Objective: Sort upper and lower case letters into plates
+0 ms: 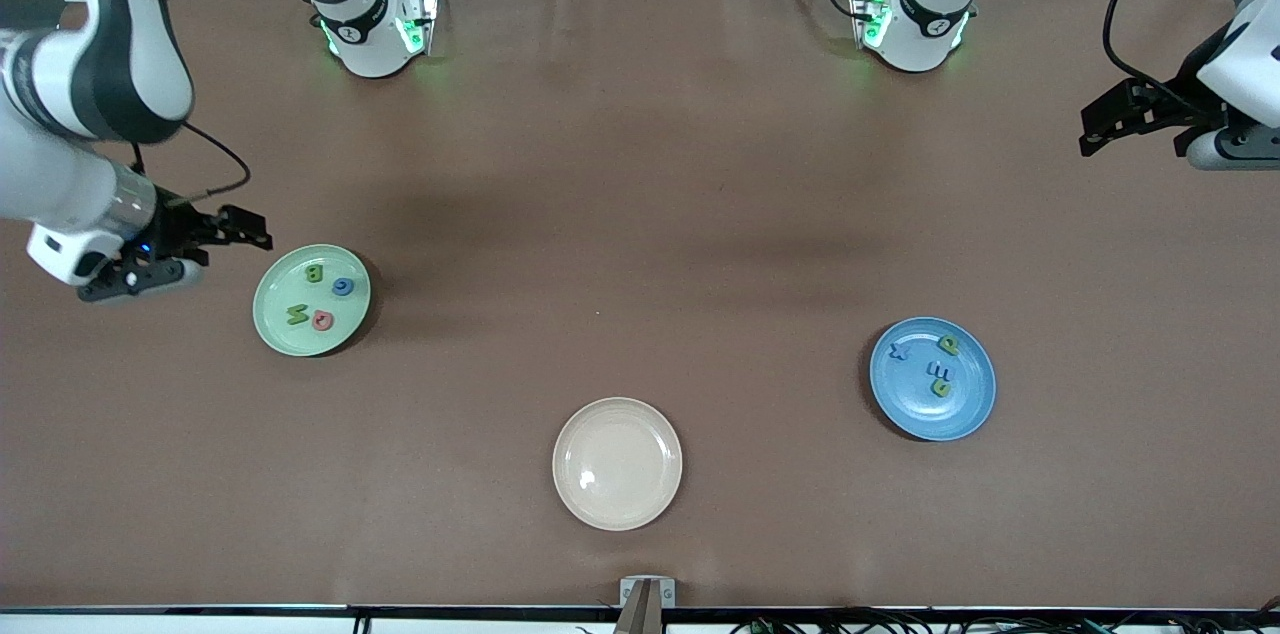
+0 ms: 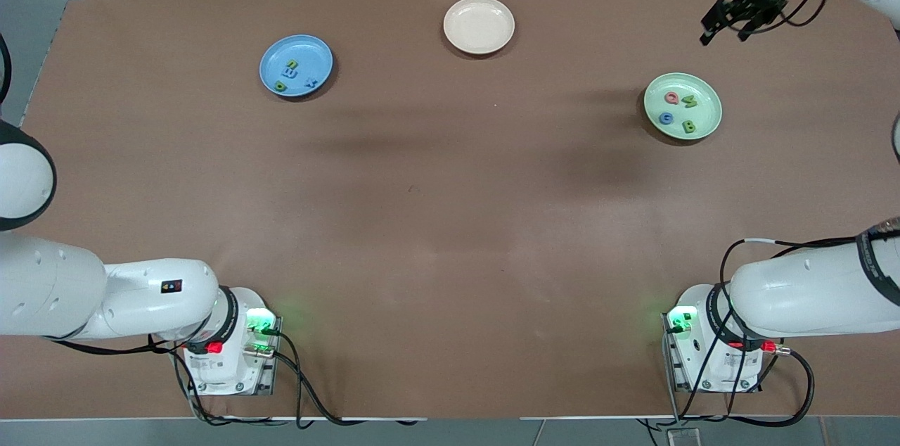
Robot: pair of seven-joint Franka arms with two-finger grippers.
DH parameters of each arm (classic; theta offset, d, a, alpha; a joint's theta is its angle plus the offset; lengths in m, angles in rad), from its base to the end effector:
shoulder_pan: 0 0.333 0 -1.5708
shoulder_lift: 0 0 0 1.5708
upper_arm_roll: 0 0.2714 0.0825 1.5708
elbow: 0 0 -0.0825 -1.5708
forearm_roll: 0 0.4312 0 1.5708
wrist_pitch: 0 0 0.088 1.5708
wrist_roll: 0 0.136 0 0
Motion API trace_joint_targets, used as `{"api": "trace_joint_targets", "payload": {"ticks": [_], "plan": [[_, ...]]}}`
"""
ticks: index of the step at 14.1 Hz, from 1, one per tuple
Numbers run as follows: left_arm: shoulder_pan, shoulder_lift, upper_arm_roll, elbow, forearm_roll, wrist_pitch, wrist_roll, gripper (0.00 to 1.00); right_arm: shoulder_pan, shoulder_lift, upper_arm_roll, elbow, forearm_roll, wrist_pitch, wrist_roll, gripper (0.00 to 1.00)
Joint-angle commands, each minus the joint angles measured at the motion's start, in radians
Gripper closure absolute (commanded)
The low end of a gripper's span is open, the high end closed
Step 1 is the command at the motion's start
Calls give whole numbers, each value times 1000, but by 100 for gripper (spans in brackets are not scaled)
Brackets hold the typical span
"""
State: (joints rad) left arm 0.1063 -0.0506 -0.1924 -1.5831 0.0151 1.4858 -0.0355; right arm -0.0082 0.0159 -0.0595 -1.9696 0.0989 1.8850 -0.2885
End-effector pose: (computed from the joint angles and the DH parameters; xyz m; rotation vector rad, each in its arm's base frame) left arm 0.5760 -0.0497 0.5667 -3.1122 0.0766 0.0717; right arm 0.5881 -0.0297 0.3611 -3.0182 -0.2807 0.1253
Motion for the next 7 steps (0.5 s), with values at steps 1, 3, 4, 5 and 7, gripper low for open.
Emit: {"api": "trace_joint_targets", "payload": {"ticks": [1, 3, 4, 5, 7], "plan": [[3, -12, -25, -11, 0, 4, 9, 0, -10, -31, 6, 136, -11, -148, 28, 0], [12, -14, -28, -9, -14, 4, 14, 0, -12, -30, 3, 253, -25, -246, 29, 0], [13, -15, -24, -9, -15, 4, 13, 0, -12, -36, 4, 277, -65, -260, 38, 0], [12, -15, -22, -9, -14, 5, 2, 0, -10, -39, 6, 317, -88, -276, 63, 0], [13, -20, -21, -9, -15, 5, -4, 0, -9, -31, 10, 447, -91, -377, 121, 0]]}}
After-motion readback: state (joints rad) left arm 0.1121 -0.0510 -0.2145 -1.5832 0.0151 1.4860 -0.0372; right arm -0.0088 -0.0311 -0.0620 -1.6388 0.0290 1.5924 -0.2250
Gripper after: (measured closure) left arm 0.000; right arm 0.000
